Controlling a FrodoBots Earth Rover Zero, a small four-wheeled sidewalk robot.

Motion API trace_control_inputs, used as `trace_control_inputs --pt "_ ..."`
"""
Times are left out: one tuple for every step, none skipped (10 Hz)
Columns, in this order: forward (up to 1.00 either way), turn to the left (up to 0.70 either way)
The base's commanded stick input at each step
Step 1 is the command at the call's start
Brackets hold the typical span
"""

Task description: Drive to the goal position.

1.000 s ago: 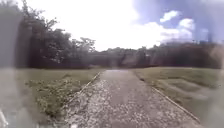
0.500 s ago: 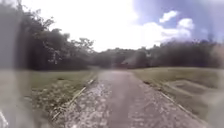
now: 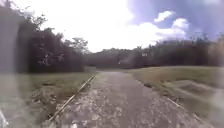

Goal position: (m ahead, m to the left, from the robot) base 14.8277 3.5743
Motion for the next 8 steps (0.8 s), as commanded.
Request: trace_control_inputs --pt "1.00 0.00" --pt "1.00 0.00" --pt "1.00 0.00" --pt "1.00 0.00" --pt "1.00 0.00" --pt "1.00 0.00" --pt "1.00 0.00" --pt "1.00 0.00"
